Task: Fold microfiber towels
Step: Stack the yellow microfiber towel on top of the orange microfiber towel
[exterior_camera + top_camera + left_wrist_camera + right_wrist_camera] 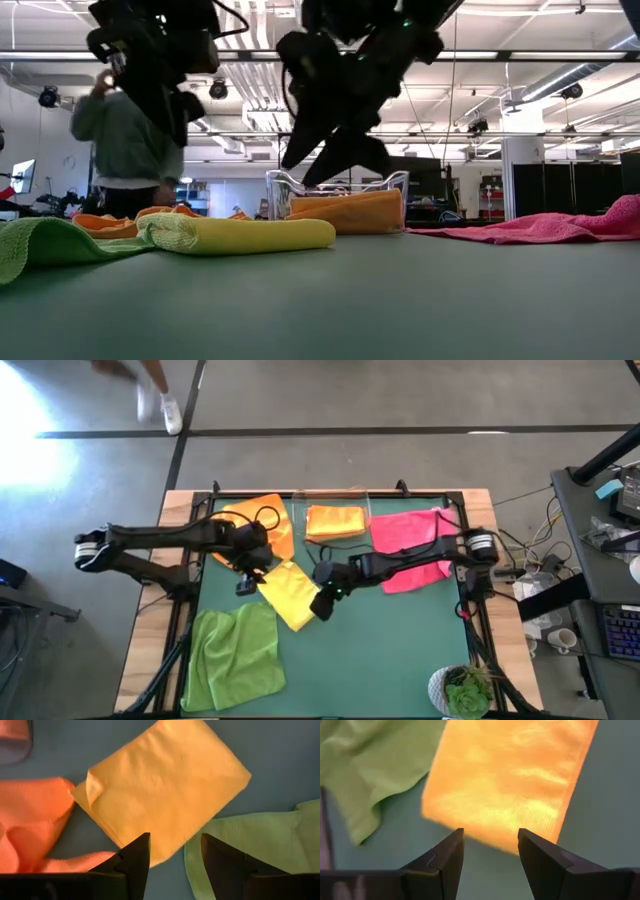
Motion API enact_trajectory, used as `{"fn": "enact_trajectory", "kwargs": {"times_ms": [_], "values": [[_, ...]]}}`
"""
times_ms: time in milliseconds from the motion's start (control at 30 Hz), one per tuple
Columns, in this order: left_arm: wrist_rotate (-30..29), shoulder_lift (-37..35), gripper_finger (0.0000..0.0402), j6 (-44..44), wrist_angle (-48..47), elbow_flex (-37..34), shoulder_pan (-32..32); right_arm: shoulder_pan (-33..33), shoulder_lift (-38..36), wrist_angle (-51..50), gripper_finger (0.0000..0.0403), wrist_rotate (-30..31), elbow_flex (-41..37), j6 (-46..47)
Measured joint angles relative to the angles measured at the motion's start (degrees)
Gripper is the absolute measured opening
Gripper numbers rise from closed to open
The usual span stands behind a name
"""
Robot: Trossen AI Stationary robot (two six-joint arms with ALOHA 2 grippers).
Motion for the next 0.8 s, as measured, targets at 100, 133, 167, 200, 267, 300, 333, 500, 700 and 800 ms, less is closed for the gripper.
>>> {"fn": "enact_trajectory", "kwargs": {"times_ms": [100, 133, 167, 200, 267, 300, 333, 500, 700, 800], "values": [[0.00, -1.69, 0.0160, -1.24, 0.47, -2.21, -0.02, 0.00, 1.99, -0.48, 0.0174, 1.23, 1.94, 0.47], [0.00, -2.00, 0.0160, -1.26, 0.86, -2.77, -0.04, 0.00, 2.48, -0.63, 0.0172, 1.24, 2.19, 0.70], [-0.02, -2.07, 0.0160, -1.34, 1.10, -3.07, -0.08, 0.00, 2.81, -0.85, 0.0169, 1.25, 2.53, 1.01], [0.00, -2.10, 0.0160, -1.48, 1.49, -3.25, -0.11, 0.00, 2.98, -1.51, 0.0165, 1.27, 2.77, 1.49], [0.00, -2.09, 0.0160, -2.56, 2.50, -3.65, -0.13, 0.00, 3.56, -3.01, 0.0157, 2.09, 2.78, 2.50], [0.00, -2.06, 0.0160, -2.65, 3.36, -3.74, -0.14, 0.00, 3.81, -3.32, 0.0153, 2.84, 2.63, 2.84], [-0.01, -2.01, 0.0160, -2.64, 4.08, -3.84, -0.22, 0.00, 4.38, -3.61, 0.0151, 3.53, 2.52, 2.92], [-0.02, -2.01, 0.0160, -2.64, 6.94, -3.95, -0.28, 0.02, 6.34, -4.52, 0.0148, 4.04, 2.62, 3.58], [0.00, -1.69, 0.0160, -2.60, 9.31, -3.95, -0.29, 0.02, 7.15, -10.15, 0.0148, 4.20, 2.77, 4.94], [0.00, -1.57, 0.0160, -2.60, 10.60, -4.06, -0.28, 0.02, 6.24, -16.66, 0.0148, 5.60, 2.81, 4.67]]}}
